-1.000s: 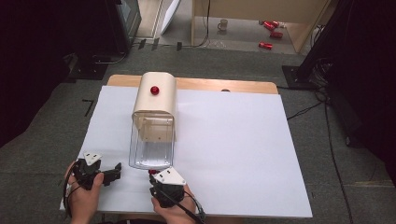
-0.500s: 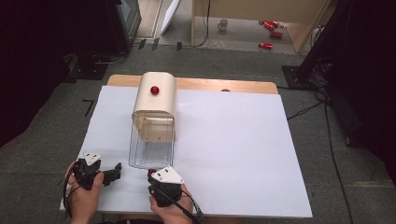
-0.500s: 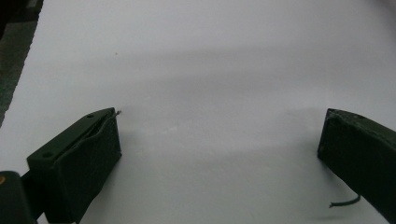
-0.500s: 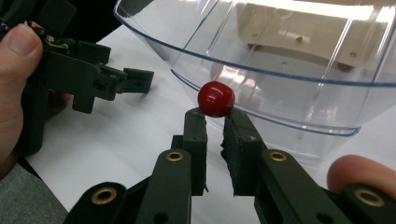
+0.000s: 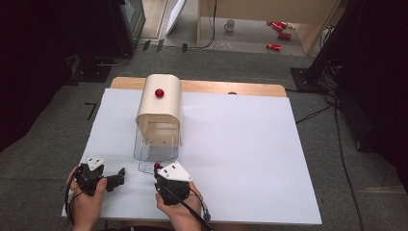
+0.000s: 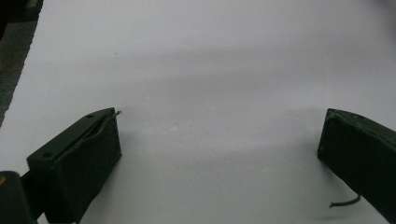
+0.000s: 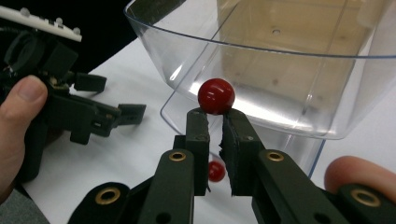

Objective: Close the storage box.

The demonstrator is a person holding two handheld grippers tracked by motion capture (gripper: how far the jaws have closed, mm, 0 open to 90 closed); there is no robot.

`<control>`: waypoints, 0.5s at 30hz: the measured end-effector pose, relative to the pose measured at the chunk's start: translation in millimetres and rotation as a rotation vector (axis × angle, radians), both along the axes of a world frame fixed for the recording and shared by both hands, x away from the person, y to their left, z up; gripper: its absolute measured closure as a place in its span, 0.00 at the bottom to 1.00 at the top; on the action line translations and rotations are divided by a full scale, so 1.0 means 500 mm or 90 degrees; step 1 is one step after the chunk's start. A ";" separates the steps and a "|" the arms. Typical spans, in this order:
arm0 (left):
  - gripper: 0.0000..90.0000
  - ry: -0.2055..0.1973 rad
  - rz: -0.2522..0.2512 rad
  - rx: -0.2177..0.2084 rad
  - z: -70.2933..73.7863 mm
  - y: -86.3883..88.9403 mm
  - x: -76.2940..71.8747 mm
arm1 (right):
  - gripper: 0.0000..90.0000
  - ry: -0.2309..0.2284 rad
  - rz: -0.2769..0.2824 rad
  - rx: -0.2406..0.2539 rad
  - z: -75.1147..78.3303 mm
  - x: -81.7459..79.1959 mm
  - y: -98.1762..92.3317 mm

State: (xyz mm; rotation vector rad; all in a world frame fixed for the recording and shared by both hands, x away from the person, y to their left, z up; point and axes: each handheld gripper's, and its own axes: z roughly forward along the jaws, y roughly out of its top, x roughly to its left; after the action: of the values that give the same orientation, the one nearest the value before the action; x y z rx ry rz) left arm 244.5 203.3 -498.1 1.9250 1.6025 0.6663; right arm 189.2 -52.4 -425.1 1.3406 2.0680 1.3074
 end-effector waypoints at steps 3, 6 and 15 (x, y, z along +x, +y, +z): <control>0.00 -0.003 0.002 -0.002 -0.001 -0.001 0.000 | 0.92 -0.004 0.000 0.000 0.011 0.011 -0.001; 0.00 -0.001 0.001 0.000 0.000 0.000 0.000 | 0.92 -0.010 0.001 0.002 0.023 0.022 -0.001; 0.00 0.001 0.000 -0.001 0.000 0.000 0.000 | 0.92 -0.015 -0.005 -0.010 0.036 0.057 0.003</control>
State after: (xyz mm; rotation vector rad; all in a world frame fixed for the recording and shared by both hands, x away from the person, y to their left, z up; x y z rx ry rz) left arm 244.5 203.4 -498.0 1.9258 1.6032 0.6638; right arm 217.9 -51.1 -407.3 1.3196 2.0514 1.2957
